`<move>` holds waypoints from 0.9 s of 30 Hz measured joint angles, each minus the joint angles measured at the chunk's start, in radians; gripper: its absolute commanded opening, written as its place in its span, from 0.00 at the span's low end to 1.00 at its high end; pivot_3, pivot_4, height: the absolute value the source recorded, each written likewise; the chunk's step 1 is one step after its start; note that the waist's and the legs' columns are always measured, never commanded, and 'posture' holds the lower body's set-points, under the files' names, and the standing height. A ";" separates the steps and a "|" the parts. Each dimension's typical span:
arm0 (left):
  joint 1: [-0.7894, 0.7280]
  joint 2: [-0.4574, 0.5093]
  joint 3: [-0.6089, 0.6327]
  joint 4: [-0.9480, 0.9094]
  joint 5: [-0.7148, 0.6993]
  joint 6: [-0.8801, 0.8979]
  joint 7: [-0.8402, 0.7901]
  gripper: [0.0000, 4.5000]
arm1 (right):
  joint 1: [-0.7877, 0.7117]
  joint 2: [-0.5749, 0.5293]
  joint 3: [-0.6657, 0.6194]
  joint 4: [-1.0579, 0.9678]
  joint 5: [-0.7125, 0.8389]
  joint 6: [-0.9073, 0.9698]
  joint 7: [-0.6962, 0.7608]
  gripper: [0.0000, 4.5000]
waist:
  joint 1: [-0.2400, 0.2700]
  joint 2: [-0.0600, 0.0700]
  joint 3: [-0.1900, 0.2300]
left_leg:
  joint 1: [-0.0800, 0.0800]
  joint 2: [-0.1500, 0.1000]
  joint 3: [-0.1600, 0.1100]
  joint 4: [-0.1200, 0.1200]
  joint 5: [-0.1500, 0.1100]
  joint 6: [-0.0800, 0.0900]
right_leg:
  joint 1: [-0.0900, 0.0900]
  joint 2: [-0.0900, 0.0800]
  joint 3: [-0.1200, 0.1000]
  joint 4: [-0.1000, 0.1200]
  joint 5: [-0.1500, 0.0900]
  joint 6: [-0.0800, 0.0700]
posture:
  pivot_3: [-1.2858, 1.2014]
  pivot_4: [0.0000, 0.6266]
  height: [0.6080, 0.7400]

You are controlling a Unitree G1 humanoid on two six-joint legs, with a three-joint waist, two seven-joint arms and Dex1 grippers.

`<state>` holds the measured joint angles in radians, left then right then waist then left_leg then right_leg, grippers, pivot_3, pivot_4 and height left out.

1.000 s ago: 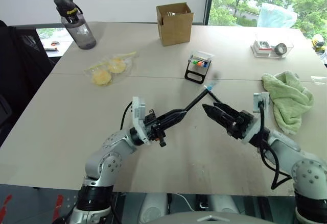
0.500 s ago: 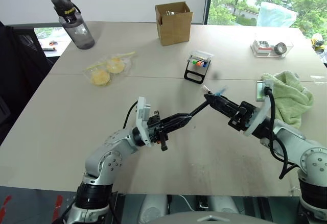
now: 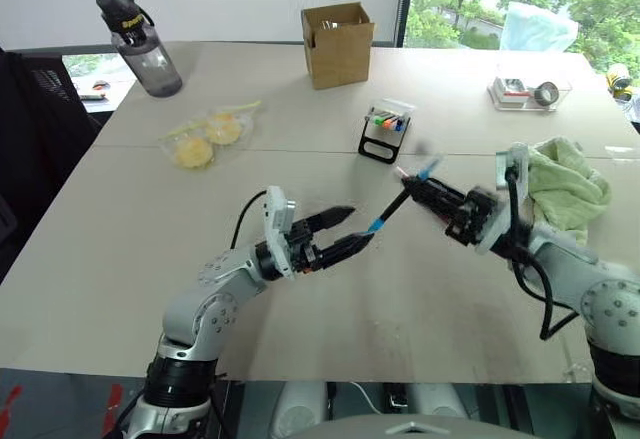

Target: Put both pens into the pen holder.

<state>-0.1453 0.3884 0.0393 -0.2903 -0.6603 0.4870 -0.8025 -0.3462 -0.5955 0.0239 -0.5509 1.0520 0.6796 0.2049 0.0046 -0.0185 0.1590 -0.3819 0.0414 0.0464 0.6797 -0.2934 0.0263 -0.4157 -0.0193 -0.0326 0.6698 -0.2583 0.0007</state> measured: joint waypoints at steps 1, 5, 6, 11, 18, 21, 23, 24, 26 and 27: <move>-0.002 0.001 0.032 0.000 0.013 -0.014 0.034 0.80 | -0.059 -0.028 0.071 0.012 -0.156 -0.082 0.071 0.02 | -0.003 0.000 0.000 | 0.000 0.001 0.000 -0.001 0.000 0.000 | 0.000 0.000 0.000 0.000 0.000 0.000 | 0.52 0.24 0.97; -0.019 0.021 0.083 -0.009 0.039 -0.033 0.099 0.80 | -0.171 0.000 0.234 0.147 -0.544 -0.373 0.237 0.02 | -0.002 -0.001 0.000 | 0.000 0.001 -0.001 -0.005 0.000 -0.001 | 0.000 0.000 -0.001 -0.004 0.002 -0.004 | 0.52 0.24 0.97; -0.019 0.026 0.085 -0.014 0.044 -0.033 0.109 0.80 | -0.193 0.021 0.253 0.202 -0.607 -0.434 0.258 0.02 | -0.003 -0.001 0.001 | -0.001 0.002 0.000 -0.005 0.001 -0.001 | 0.000 0.000 -0.001 -0.005 0.002 -0.004 | 0.52 0.24 0.97; -0.018 0.072 0.118 -0.059 0.050 -0.018 0.159 0.80 | -0.337 0.110 0.311 0.514 -0.896 -0.800 0.329 0.02 | -0.007 -0.002 0.001 | -0.002 0.000 0.001 -0.006 0.003 -0.005 | -0.001 -0.006 -0.001 -0.007 0.003 -0.003 | 0.52 0.24 0.97; -0.017 0.102 0.153 -0.128 0.046 0.030 0.234 0.80 | -0.500 0.166 0.343 0.969 -1.172 -1.254 0.313 0.02 | -0.013 -0.003 0.002 | -0.002 -0.001 0.001 -0.007 0.003 -0.005 | 0.000 -0.008 -0.002 -0.007 0.003 -0.003 | 0.52 0.24 0.97; -0.017 0.103 0.158 -0.165 0.033 0.041 0.254 0.80 | -0.528 0.179 0.343 1.097 -1.228 -1.353 0.291 0.02 | -0.015 -0.003 0.003 | -0.001 0.000 0.001 -0.007 0.003 -0.006 | 0.000 -0.008 -0.002 -0.007 0.003 -0.003 | 0.52 0.24 0.97; -0.017 0.103 0.159 -0.185 0.028 0.048 0.266 0.80 | -0.551 0.181 0.342 1.184 -1.270 -1.408 0.269 0.02 | -0.016 -0.003 0.003 | -0.001 0.000 0.001 -0.007 0.003 -0.006 | 0.000 -0.008 -0.002 -0.006 0.003 -0.003 | 0.52 0.24 0.97; -0.016 0.103 0.159 -0.191 0.028 0.051 0.271 0.80 | -0.562 0.183 0.342 1.218 -1.291 -1.432 0.253 0.02 | -0.017 -0.002 0.003 | -0.001 0.000 0.001 -0.007 0.003 -0.006 | 0.000 -0.008 -0.002 -0.006 0.003 -0.003 | 0.52 0.24 0.97; -0.016 0.103 0.159 -0.197 0.028 0.053 0.281 0.80 | -0.585 0.194 0.340 1.272 -1.317 -1.461 0.223 0.02 | -0.018 -0.002 0.003 | -0.001 0.000 0.001 -0.007 0.003 -0.006 | 0.000 -0.008 -0.002 -0.005 0.003 -0.004 | 0.52 0.24 0.97; -0.016 0.104 0.158 -0.200 0.028 0.055 0.284 0.80 | -0.594 0.198 0.338 1.289 -1.326 -1.473 0.213 0.02 | -0.019 -0.002 0.003 | 0.000 0.000 0.001 -0.007 0.004 -0.006 | 0.000 -0.008 -0.002 -0.005 0.003 -0.004 | 0.52 0.24 0.97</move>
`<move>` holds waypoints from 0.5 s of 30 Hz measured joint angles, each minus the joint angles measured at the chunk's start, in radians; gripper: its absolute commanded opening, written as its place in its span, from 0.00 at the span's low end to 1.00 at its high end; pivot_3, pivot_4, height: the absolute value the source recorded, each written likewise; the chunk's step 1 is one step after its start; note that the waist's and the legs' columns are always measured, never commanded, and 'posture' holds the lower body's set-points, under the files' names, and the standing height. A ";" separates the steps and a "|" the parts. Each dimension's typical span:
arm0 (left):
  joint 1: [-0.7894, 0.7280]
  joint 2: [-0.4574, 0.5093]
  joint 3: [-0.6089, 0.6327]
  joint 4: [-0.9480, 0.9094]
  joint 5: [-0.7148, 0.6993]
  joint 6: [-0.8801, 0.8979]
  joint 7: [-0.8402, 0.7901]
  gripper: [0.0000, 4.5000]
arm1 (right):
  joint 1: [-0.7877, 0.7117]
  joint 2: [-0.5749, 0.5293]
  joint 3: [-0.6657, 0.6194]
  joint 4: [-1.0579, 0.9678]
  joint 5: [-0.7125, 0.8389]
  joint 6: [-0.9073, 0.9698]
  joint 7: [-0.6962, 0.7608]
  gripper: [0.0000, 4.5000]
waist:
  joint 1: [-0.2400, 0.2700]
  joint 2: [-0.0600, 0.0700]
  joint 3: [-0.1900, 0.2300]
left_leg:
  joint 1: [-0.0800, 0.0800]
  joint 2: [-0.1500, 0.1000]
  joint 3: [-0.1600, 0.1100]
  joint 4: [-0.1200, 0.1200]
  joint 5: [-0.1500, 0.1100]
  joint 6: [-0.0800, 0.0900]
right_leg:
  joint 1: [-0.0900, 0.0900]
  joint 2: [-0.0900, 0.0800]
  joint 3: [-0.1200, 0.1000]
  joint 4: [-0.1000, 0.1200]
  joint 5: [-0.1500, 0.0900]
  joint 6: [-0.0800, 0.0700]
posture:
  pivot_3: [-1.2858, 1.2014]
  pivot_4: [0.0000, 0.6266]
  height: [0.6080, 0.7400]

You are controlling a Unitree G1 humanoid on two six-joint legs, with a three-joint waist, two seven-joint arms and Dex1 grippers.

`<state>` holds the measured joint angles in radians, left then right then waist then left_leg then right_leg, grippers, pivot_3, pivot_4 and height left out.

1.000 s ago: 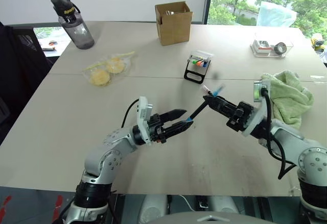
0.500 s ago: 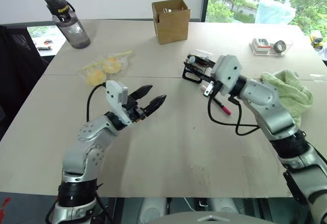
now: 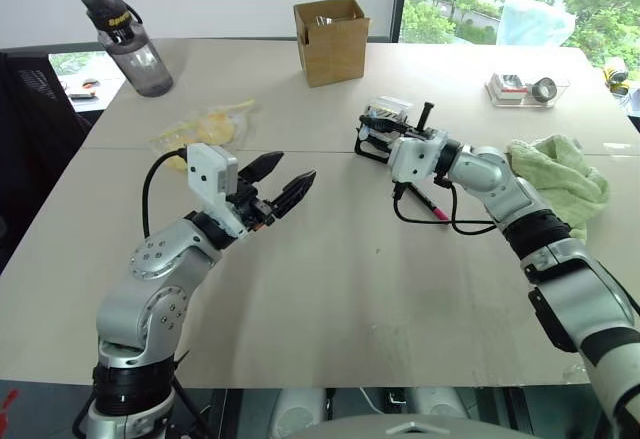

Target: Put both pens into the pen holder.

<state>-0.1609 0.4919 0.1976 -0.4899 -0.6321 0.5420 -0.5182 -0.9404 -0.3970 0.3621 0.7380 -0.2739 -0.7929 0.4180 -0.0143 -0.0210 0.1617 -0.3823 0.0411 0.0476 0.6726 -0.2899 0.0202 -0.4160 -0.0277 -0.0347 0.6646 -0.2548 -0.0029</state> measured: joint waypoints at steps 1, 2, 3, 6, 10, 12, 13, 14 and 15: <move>0.000 0.001 0.000 -0.003 0.000 0.004 0.002 0.80 | -0.013 0.005 -0.001 0.026 -0.009 -0.011 -0.013 0.02 | 0.000 0.000 0.000 | 0.000 0.000 0.000 0.000 0.000 0.000 | 0.000 0.000 0.000 0.000 0.000 0.000 | 0.52 0.24 0.97; 0.001 0.007 -0.001 -0.006 0.000 0.010 0.002 0.80 | -0.025 0.011 -0.004 0.052 -0.018 -0.020 -0.022 0.02 | 0.000 0.000 0.000 | 0.000 0.000 0.000 0.000 0.000 0.000 | 0.000 0.000 0.000 0.000 0.000 0.000 | 0.52 0.24 0.97; 0.001 0.015 -0.001 -0.009 0.001 0.015 0.003 0.80 | -0.035 0.014 -0.004 0.070 -0.024 -0.023 -0.033 0.02 | 0.000 0.000 0.000 | 0.000 0.000 0.000 0.000 0.000 -0.001 | 0.000 0.000 0.000 0.001 0.000 0.000 | 0.52 0.24 0.97; 0.000 0.021 -0.001 -0.012 0.002 0.022 0.021 0.80 | -0.052 0.016 -0.005 0.118 -0.052 -0.035 -0.058 0.02 | 0.000 0.000 0.000 | 0.000 0.000 0.000 0.000 0.000 -0.001 | 0.000 0.000 0.000 0.001 0.000 0.000 | 0.52 0.24 0.97; -0.031 0.023 -0.001 -0.012 0.001 0.052 0.047 0.80 | -0.061 0.021 -0.005 0.162 -0.087 -0.031 -0.095 0.02 | 0.001 0.000 0.000 | 0.000 0.000 0.000 0.000 0.000 -0.001 | 0.000 -0.001 0.000 0.001 0.000 0.000 | 0.52 0.24 0.97; -0.039 0.025 -0.002 -0.016 0.001 0.059 0.054 0.80 | -0.066 0.022 -0.006 0.175 -0.093 -0.018 -0.102 0.02 | 0.001 0.000 0.000 | 0.000 0.000 0.000 0.000 0.000 -0.001 | 0.000 -0.001 0.000 0.000 0.000 0.000 | 0.52 0.24 0.97; -0.041 0.025 -0.003 -0.017 0.001 0.063 0.057 0.80 | -0.067 0.022 -0.010 0.179 -0.094 -0.008 -0.104 0.02 | 0.001 0.000 0.000 | 0.000 0.000 0.000 0.000 0.000 -0.001 | 0.000 -0.001 0.000 0.000 0.000 0.000 | 0.52 0.24 0.97; -0.044 0.025 -0.004 -0.017 0.001 0.065 0.058 0.81 | -0.068 0.022 -0.014 0.182 -0.094 0.007 -0.105 0.13 | 0.000 0.000 0.000 | 0.000 0.000 0.000 0.000 0.000 -0.001 | 0.000 -0.001 0.000 0.001 0.000 0.000 | 0.52 0.24 0.97; -0.050 0.025 -0.006 -0.017 0.001 0.067 0.058 0.81 | -0.068 0.023 -0.021 0.184 -0.093 0.025 -0.107 0.25 | 0.000 0.000 0.000 | 0.000 0.000 0.000 0.000 0.000 -0.001 | 0.000 -0.001 0.000 0.001 0.000 0.000 | 0.52 0.24 0.97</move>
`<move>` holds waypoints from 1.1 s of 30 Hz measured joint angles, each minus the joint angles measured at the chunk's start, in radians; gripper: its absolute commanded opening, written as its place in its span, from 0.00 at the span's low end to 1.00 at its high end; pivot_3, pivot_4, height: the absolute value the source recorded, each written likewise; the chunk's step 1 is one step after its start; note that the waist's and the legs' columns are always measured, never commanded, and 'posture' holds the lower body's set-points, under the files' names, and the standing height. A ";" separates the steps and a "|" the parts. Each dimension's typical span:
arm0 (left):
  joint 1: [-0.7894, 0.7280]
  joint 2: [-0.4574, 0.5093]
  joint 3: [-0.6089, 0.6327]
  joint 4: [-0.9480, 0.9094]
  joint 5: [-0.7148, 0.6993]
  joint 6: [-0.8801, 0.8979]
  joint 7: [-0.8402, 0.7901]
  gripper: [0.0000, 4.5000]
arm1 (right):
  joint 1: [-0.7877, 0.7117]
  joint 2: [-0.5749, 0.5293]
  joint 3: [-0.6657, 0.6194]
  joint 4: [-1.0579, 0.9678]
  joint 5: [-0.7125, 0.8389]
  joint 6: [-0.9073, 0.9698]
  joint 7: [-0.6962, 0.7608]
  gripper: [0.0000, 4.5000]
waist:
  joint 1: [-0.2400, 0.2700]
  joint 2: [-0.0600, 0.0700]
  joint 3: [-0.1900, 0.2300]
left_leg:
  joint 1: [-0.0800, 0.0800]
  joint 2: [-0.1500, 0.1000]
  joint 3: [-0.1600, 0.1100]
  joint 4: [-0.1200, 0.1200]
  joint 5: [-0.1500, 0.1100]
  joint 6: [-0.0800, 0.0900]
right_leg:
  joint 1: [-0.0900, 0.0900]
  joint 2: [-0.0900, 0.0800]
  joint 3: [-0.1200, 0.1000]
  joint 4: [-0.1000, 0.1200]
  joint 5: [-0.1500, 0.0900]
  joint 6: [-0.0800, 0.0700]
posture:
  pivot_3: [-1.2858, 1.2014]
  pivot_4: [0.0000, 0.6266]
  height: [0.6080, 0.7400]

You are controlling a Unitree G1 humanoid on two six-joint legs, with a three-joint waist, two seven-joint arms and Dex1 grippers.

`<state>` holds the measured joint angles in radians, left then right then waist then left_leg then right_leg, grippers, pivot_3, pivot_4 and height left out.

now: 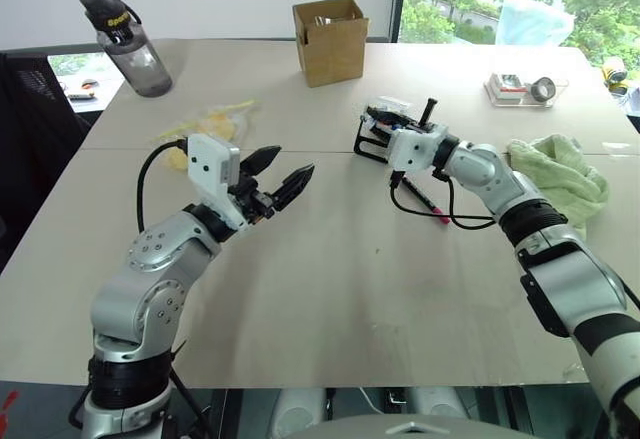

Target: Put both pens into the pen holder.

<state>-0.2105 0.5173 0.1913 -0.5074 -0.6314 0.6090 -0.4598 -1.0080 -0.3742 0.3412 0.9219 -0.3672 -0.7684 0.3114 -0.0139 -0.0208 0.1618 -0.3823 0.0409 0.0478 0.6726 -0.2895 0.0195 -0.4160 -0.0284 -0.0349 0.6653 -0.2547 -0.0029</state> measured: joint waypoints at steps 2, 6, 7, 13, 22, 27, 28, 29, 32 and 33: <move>-0.008 0.000 -0.005 0.000 0.000 0.002 0.000 0.81 | -0.003 0.002 -0.007 0.001 0.001 0.024 -0.009 0.45 | -0.001 0.000 0.000 | 0.000 0.000 0.000 0.000 0.000 0.000 | 0.000 0.000 0.000 0.000 0.000 0.000 | 0.52 0.24 0.97; -0.020 0.000 -0.007 0.000 0.000 0.003 -0.006 0.81 | -0.003 0.021 -0.039 -0.004 0.047 0.077 0.029 0.89 | -0.001 0.000 0.000 | 0.000 0.000 0.000 0.000 0.000 0.000 | 0.000 0.000 0.000 0.000 0.000 0.000 | 0.52 0.24 0.97; -0.020 0.000 -0.009 0.000 0.000 0.003 -0.008 0.81 | -0.003 0.021 -0.043 -0.007 0.056 0.084 0.035 0.97 | 0.000 0.000 0.000 | 0.000 0.000 0.000 0.000 0.000 0.000 | 0.000 0.000 0.000 0.000 0.000 0.000 | 0.52 0.24 0.97; -0.020 0.000 -0.018 0.003 0.002 0.003 -0.022 0.81 | 0.027 0.016 -0.091 -0.099 0.105 0.088 0.046 0.97 | 0.000 0.000 0.000 | 0.000 0.000 0.000 0.000 0.000 0.000 | 0.000 0.000 0.000 0.000 0.000 0.000 | 0.52 0.24 0.97; 0.017 0.010 -0.038 0.013 0.003 0.000 -0.059 0.81 | 0.436 -0.053 -0.173 -0.632 0.410 0.573 0.298 0.97 | 0.009 0.001 0.000 | -0.001 0.000 -0.001 -0.001 0.000 0.000 | 0.001 -0.003 -0.004 -0.001 0.000 0.000 | 0.52 0.24 0.97; 0.146 0.084 -0.067 0.013 0.000 0.034 -0.150 0.81 | 0.788 -0.161 -0.273 -0.989 0.550 1.100 0.296 0.97 | 0.012 0.002 0.001 | 0.000 0.000 -0.001 -0.003 0.000 0.000 | 0.001 -0.005 -0.005 -0.001 0.000 0.000 | 0.52 0.24 0.97; 0.159 0.093 -0.079 0.013 0.000 0.039 -0.167 0.81 | 0.807 -0.160 -0.283 -1.045 0.569 1.176 0.285 0.97 | 0.005 0.002 0.001 | 0.002 0.000 0.000 -0.003 -0.001 0.001 | 0.001 -0.004 -0.004 0.001 0.000 0.000 | 0.52 0.24 0.97; 0.165 0.100 -0.091 0.013 -0.001 0.040 -0.188 0.81 | 0.817 -0.157 -0.290 -1.092 0.585 1.248 0.267 0.97 | 0.001 0.002 0.001 | 0.002 0.000 0.000 -0.003 -0.002 0.004 | 0.002 -0.004 -0.004 0.001 0.000 0.000 | 0.52 0.24 0.97; 0.179 0.109 -0.107 0.021 0.003 0.036 -0.224 0.81 | 0.834 -0.136 -0.311 -1.167 0.613 1.404 0.217 0.69 | 0.002 0.003 0.001 | 0.004 -0.001 -0.001 -0.001 -0.001 0.003 | 0.002 -0.003 -0.004 0.005 0.000 0.000 | 0.52 0.24 0.97; 0.178 0.109 -0.109 0.029 0.007 0.033 -0.233 0.81 | 0.837 -0.139 -0.311 -1.189 0.614 1.431 0.213 0.59 | 0.004 0.003 0.001 | 0.004 -0.001 -0.001 -0.001 -0.001 0.003 | 0.002 -0.002 -0.004 0.005 0.000 0.000 | 0.52 0.24 0.97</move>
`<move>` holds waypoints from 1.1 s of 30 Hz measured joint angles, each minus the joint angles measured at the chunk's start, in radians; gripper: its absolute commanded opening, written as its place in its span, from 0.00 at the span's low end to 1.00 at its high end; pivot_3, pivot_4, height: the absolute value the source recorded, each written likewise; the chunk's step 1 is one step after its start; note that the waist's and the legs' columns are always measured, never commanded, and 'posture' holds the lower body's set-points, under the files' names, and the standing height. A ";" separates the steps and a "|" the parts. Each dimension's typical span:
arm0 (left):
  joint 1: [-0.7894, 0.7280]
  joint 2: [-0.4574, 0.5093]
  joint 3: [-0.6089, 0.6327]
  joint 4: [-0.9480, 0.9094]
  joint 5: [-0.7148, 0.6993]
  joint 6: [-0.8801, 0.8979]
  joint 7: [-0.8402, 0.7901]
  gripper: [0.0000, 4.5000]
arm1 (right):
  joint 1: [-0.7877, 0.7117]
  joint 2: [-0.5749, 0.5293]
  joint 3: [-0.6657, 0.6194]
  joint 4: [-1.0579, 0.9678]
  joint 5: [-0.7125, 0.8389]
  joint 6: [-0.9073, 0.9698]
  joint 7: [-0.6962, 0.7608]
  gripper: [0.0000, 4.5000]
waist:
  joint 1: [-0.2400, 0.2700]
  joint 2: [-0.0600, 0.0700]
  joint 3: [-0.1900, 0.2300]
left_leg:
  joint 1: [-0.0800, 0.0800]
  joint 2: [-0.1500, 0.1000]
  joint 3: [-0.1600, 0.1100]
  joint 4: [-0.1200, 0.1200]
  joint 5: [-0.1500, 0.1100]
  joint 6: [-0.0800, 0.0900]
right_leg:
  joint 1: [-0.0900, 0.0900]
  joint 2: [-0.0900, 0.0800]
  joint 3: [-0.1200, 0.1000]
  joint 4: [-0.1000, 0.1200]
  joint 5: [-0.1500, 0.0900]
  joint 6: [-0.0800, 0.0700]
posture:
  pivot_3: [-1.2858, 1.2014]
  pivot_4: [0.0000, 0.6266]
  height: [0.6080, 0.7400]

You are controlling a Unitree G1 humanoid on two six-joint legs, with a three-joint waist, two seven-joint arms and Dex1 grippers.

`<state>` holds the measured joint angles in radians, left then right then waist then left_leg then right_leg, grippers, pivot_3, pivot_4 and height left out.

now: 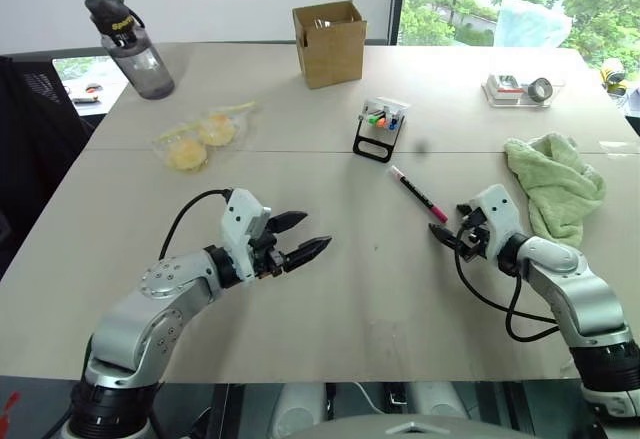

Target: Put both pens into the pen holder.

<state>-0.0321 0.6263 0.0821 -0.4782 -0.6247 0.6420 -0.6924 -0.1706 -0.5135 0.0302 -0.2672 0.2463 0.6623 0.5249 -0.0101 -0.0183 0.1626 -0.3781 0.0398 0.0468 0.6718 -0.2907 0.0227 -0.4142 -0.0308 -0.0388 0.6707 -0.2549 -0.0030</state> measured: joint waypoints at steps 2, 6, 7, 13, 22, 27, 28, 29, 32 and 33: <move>-0.005 0.000 -0.004 0.021 0.006 -0.007 -0.010 0.81 | 0.012 -0.010 0.000 -0.031 0.001 0.027 -0.002 0.37 | 0.005 0.000 0.000 | 0.000 -0.001 -0.001 0.001 0.000 0.000 | 0.000 0.001 0.000 0.000 0.000 0.000 | 0.52 0.24 0.97; -0.042 0.000 -0.006 0.063 0.017 -0.020 -0.027 0.81 | 0.019 -0.013 -0.001 -0.048 0.006 0.032 -0.003 0.01 | 0.006 0.000 0.000 | -0.002 -0.001 -0.001 0.001 0.000 0.000 | 0.000 0.002 0.001 -0.001 0.000 0.000 | 0.52 0.24 0.97; -0.044 0.000 -0.006 0.065 0.018 -0.022 -0.029 0.81 | 0.019 -0.014 -0.001 -0.049 0.006 0.030 -0.002 0.01 | 0.006 0.000 0.000 | -0.002 -0.001 -0.001 0.001 0.000 0.000 | 0.000 0.002 0.001 -0.001 0.000 0.000 | 0.52 0.24 0.97; -0.044 -0.017 -0.016 0.077 0.036 -0.043 -0.042 0.81 | 0.034 -0.014 -0.010 -0.050 0.007 0.008 -0.004 0.01 | 0.005 0.000 0.000 | -0.003 -0.001 -0.001 0.001 0.000 0.000 | -0.001 0.002 0.001 -0.001 0.000 0.001 | 0.52 0.24 0.97; -0.098 -0.266 0.100 0.098 -0.239 0.034 0.097 0.81 | 0.113 0.000 -0.034 -0.083 0.068 -0.217 0.126 0.01 | 0.009 -0.003 0.001 | -0.003 -0.001 -0.002 0.003 0.000 0.001 | 0.000 0.002 0.000 0.000 0.000 0.001 | 0.52 0.24 0.97; -0.158 -0.397 0.192 0.126 -0.493 0.089 0.251 0.81 | 0.133 0.042 -0.026 -0.126 0.125 -0.338 0.213 0.01 | 0.004 -0.003 0.001 | -0.002 -0.001 -0.002 0.004 0.000 0.000 | 0.000 0.002 0.001 0.001 0.000 0.001 | 0.52 0.24 0.97; -0.159 -0.406 0.193 0.140 -0.524 0.098 0.273 0.81 | 0.138 0.057 -0.021 -0.130 0.143 -0.364 0.233 0.01 | 0.004 -0.003 0.001 | -0.002 -0.001 -0.002 0.004 0.000 0.000 | 0.000 0.003 0.001 0.001 0.000 0.001 | 0.52 0.24 0.97; -0.160 -0.412 0.193 0.145 -0.537 0.101 0.282 0.81 | 0.141 0.062 -0.018 -0.131 0.152 -0.373 0.242 0.01 | 0.004 -0.003 0.001 | -0.002 -0.001 -0.002 0.004 0.000 0.000 | 0.000 0.003 0.001 0.001 0.000 0.001 | 0.52 0.24 0.97; -0.175 -0.422 0.182 0.163 -0.558 0.114 0.304 0.81 | 0.143 0.063 -0.009 -0.136 0.180 -0.404 0.284 0.01 | 0.005 -0.003 0.001 | -0.002 -0.001 -0.002 0.005 0.000 0.000 | 0.000 0.003 0.001 0.002 0.000 0.001 | 0.52 0.24 0.97; -0.183 -0.422 0.178 0.167 -0.558 0.116 0.305 0.81 | 0.143 0.063 -0.009 -0.141 0.185 -0.407 0.292 0.01 | 0.005 -0.003 0.001 | -0.002 -0.001 -0.002 0.005 0.000 0.000 | 0.001 0.003 0.001 0.002 0.000 0.001 | 0.52 0.24 0.97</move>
<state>-0.2153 0.2045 0.2603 -0.3108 -1.1823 0.7576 -0.3876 -0.0281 -0.4501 0.0217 -0.4084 0.4316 0.2558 0.8172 -0.0049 -0.0217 0.1636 -0.3805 0.0387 0.0446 0.6771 -0.2908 0.0230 -0.4137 -0.0278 -0.0380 0.6724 -0.2550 -0.0021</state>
